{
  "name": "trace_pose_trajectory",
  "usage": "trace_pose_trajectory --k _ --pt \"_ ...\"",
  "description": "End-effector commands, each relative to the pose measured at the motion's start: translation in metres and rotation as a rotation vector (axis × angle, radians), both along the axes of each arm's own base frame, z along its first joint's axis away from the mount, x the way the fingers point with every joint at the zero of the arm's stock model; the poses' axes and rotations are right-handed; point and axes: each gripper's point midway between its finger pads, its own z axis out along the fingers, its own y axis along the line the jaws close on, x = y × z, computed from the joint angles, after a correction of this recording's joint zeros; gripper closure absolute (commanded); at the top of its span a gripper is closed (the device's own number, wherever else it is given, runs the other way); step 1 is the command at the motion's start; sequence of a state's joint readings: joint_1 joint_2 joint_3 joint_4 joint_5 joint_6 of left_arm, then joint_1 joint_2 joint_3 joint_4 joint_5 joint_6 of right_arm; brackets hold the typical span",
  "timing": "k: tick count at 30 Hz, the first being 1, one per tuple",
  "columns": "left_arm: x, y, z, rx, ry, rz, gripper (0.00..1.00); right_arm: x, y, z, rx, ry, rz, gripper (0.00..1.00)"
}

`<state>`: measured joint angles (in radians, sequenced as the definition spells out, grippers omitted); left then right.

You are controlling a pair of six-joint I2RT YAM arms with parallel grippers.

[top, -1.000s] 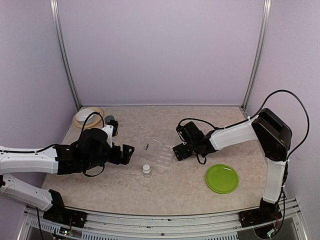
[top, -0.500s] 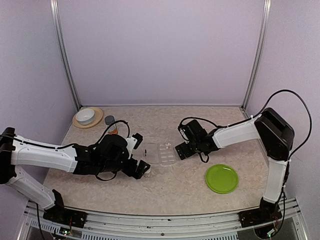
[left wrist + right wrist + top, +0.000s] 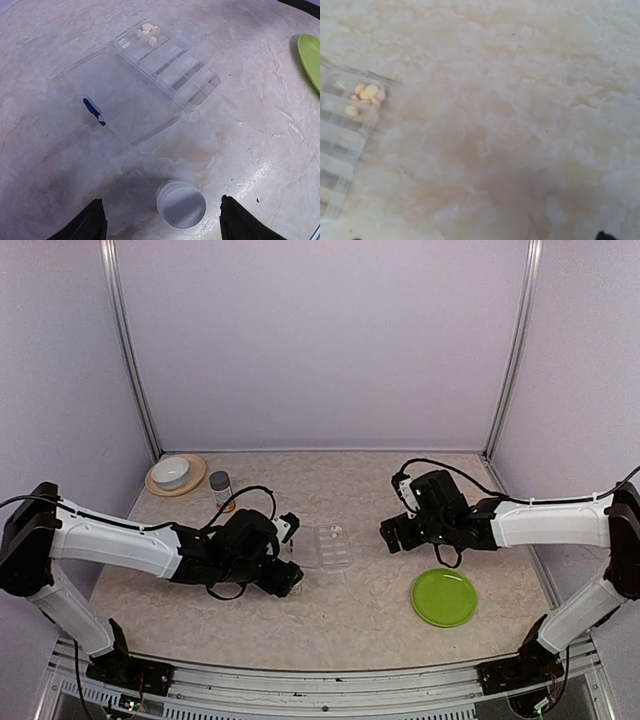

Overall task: Sort the pills into containers
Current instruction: Pick up the pill bottle from the center of the board.

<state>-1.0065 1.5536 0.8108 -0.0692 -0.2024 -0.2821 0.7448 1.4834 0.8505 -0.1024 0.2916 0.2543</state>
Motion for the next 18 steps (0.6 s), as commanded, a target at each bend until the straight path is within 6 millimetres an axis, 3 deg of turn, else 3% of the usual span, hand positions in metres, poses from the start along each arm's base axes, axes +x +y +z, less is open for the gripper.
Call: trace_pose_trajectory --k 1,11,18 --pt "0.003 -0.006 0.001 0.009 0.003 -0.006 0.25 -0.009 -0.005 0.004 0.041 0.006 0.003 0.00" --pt "0.006 -0.006 -0.007 0.031 0.027 0.003 0.28 -0.014 -0.006 0.016 0.065 -0.013 0.012 0.00" --pt "0.007 -0.010 -0.012 0.021 0.050 -0.013 0.47 -0.015 -0.003 0.014 0.067 -0.006 0.028 0.00"
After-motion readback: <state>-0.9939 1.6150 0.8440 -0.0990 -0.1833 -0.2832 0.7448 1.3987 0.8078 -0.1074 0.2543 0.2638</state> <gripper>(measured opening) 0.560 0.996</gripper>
